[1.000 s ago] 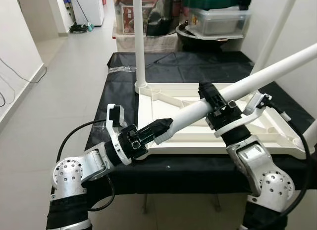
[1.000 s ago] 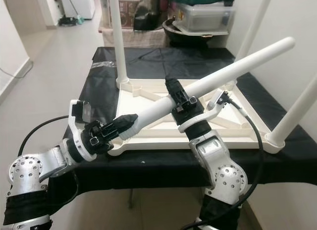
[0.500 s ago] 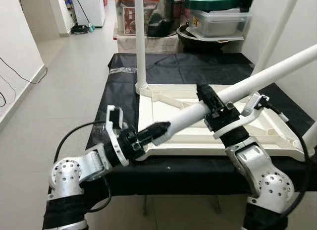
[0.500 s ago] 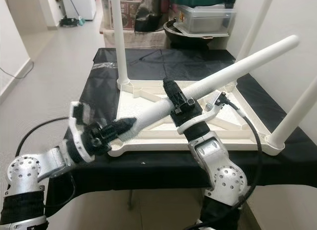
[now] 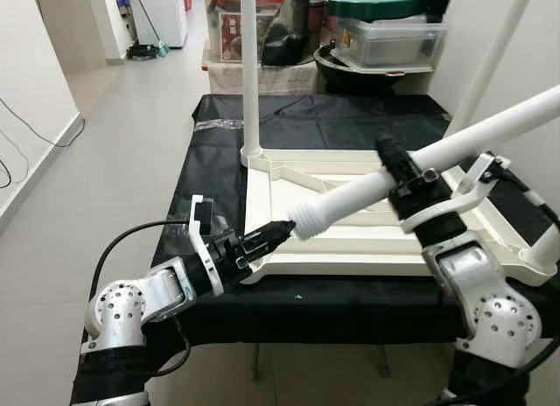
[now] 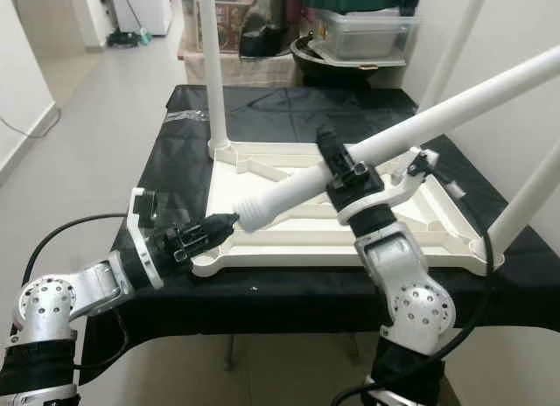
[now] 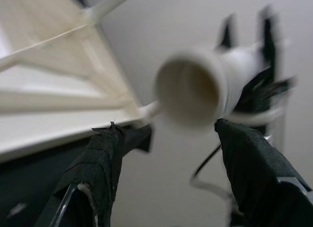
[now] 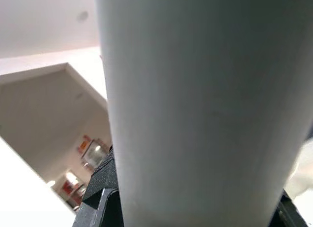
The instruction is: Building children table
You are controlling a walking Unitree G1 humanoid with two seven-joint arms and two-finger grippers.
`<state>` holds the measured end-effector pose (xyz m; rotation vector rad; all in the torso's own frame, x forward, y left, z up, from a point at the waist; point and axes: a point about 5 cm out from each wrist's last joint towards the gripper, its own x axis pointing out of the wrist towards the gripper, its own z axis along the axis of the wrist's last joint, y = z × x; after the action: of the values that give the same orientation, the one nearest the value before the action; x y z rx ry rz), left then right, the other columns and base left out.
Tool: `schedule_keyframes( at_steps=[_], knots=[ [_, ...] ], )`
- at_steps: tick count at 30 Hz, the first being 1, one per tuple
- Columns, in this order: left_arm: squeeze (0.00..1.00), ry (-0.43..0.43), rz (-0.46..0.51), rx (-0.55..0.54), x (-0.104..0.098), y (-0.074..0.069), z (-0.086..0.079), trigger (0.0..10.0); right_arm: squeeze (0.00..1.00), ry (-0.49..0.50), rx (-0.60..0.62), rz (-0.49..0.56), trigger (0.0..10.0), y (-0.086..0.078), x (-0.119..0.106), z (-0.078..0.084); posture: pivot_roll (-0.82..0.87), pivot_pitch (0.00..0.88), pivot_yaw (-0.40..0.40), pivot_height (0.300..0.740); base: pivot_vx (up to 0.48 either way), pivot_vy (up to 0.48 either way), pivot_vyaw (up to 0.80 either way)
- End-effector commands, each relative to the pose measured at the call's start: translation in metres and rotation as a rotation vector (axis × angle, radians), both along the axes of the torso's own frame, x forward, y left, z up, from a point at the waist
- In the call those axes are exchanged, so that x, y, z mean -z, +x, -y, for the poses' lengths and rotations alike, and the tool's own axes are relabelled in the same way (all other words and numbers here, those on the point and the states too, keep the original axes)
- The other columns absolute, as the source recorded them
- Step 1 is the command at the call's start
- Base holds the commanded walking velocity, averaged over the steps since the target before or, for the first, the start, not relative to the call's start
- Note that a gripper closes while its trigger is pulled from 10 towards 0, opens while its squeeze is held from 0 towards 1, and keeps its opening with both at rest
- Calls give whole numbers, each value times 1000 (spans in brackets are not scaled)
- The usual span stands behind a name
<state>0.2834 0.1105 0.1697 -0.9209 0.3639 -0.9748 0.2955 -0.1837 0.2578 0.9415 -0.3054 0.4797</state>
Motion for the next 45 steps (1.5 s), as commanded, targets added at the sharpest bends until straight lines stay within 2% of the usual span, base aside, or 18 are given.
schedule_keyframes(
  at_steps=[1, 2, 3, 4, 6, 7, 8, 11, 15, 16, 17, 18, 20, 23, 29, 33, 45],
  knots=[
    [0, 87, -2, -3, 8, -5, 6, 10000, 0, -37, 99, 39, 0, 2, -14, 11, 132, 0, -64, 740, 0, 0, 0],
    [0, 119, 6, -11, 10, -5, 9, 10000, 0, -80, 154, 31, 0, 5, -17, 16, 133, 0, -62, 740, 0, 0, 0],
    [0, 119, 6, -11, 10, -5, 9, 10000, 0, -80, 154, 31, 0, 5, -17, 16, 133, 0, -62, 740, 0, 0, 0],
    [0, 152, 25, -22, 11, -6, 13, 10000, 0, -168, 224, 26, 10000, 7, -21, 18, 133, 0, -62, 740, 0, 0, 0],
    [0, 152, 25, -22, 11, -6, 13, 10000, 0, -168, 224, 26, 10000, 7, -21, 18, 133, 0, -62, 740, 0, 0, 0],
    [0, 172, 48, -33, 9, -7, 16, 10000, 0, -263, 260, 37, 10000, 6, -22, 14, 133, 0, -62, 740, 0, 0, 0],
    [0, 172, 48, -33, 9, -7, 16, 10000, 0, -263, 260, 37, 10000, 6, -22, 14, 133, 0, -62, 740, 0, 0, 0],
    [0, 231, 121, -114, 5, -3, 20, 10000, 0, -446, 303, 39, 10000, 5, -13, 1, 133, 0, -62, 740, 0, 0, 267],
    [0, 272, 155, -168, 3, 0, 21, 10000, 0, -503, 316, 28, 10000, 4, -4, -5, 135, 0, -64, 740, 0, 0, 800],
    [0, 387, 234, -231, 2, 2, 23, 10000, 0, -550, 320, 18, 10000, 3, 5, -12, 135, 0, -64, 740, 0, 0, 800],
    [0, 457, 281, -270, 2, 3, 23, 10000, 0, -564, 317, 12, 10000, 2, 9, -14, 136, 0, -68, 740, 0, 0, 800],
    [0, 457, 281, -270, 2, 3, 23, 10000, 0, -564, 317, 12, 10000, 2, 9, -14, 136, 0, -68, 740, 0, 0, 800],
    [0, 554, 354, -326, 2, 5, 25, 10000, 0, -594, 324, 8, 10000, 2, 13, -16, 136, 0, -68, 740, 0, 0, 800],
    [0, 599, 391, -366, 2, 4, 28, 10000, 0, -626, 332, 10, 10000, 1, 17, -19, 135, 0, -69, 740, 0, 0, 800],
    [0, 607, 399, -392, 3, 3, 30, 10000, 0, -654, 347, 19, 10000, 1, 19, -20, 131, 0, -67, 740, 0, 0, 800],
    [0, 625, 390, -470, 8, 8, 25, 10000, 0, -664, 354, 39, 10000, 2, 18, -23, 132, 0, -77, 740, 0, -244, 800],
    [0, 640, 360, -507, 12, 12, 24, 10000, 0, -671, 331, 63, 10000, 3, 17, -30, 129, 0, -84, 740, 0, -59, 800]
  ],
)
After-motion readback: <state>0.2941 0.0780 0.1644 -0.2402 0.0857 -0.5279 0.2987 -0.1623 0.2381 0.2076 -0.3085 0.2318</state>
